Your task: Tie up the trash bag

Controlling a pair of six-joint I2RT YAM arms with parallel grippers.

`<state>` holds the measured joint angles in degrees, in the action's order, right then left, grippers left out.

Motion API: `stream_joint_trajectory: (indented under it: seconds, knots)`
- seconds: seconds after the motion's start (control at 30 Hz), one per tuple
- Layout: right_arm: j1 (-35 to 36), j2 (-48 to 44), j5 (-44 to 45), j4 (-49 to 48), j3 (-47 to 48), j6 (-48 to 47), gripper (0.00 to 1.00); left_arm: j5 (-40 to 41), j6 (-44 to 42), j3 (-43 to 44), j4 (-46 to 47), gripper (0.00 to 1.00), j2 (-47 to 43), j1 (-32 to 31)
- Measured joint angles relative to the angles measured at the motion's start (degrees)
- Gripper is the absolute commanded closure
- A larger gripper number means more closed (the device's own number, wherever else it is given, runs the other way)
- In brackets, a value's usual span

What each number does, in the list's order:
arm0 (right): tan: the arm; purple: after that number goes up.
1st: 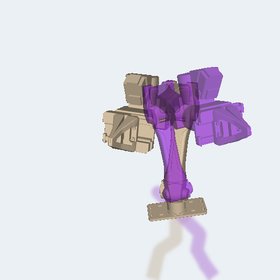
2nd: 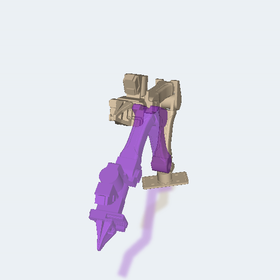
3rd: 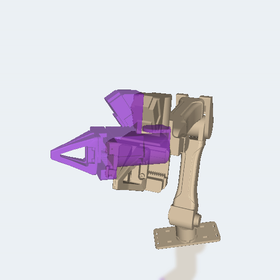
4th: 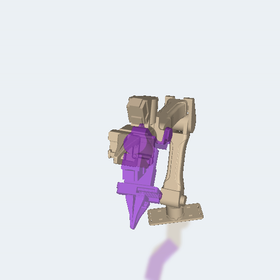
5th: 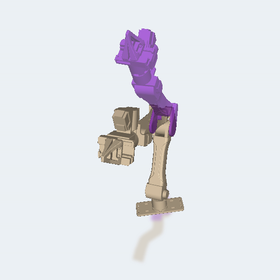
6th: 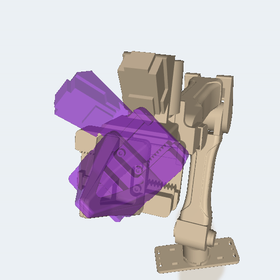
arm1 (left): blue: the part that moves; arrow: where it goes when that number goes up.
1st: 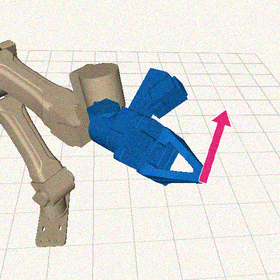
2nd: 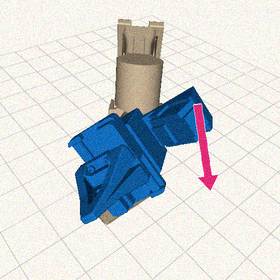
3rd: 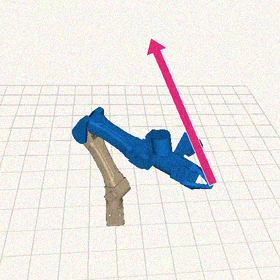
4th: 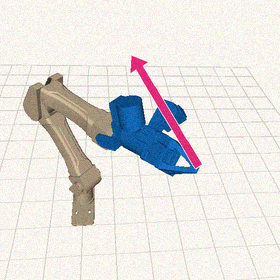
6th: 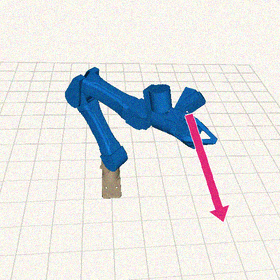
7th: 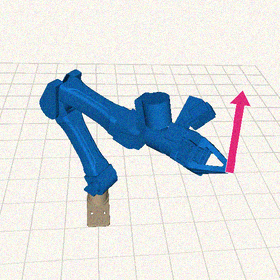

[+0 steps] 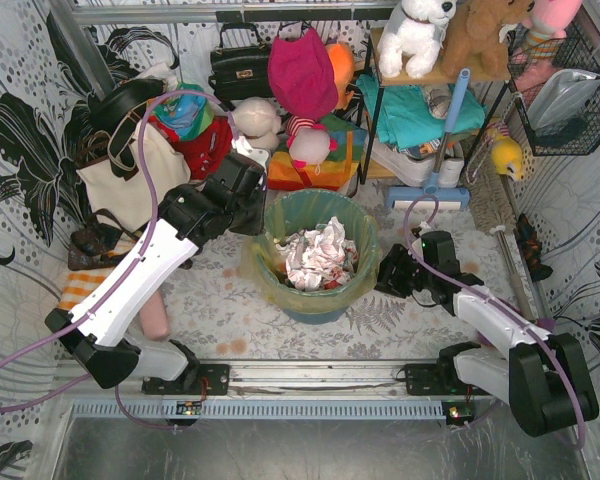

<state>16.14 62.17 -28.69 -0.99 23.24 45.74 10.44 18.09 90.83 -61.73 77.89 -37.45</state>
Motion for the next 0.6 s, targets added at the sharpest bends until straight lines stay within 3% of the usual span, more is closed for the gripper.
stream_joint_trajectory:
  seconds: [0.2,0.6]
  knots:
    - [-0.02,2.89,-2.75,-6.62,-2.51,1.66,0.62,-0.11,0.00,0.00,0.00,0.78,0.00,0.00]
    - [-0.04,10.19,-6.08,-16.39,-5.20,3.30,0.66,-0.11,0.00,-0.02,0.00,0.78,0.00,0.00]
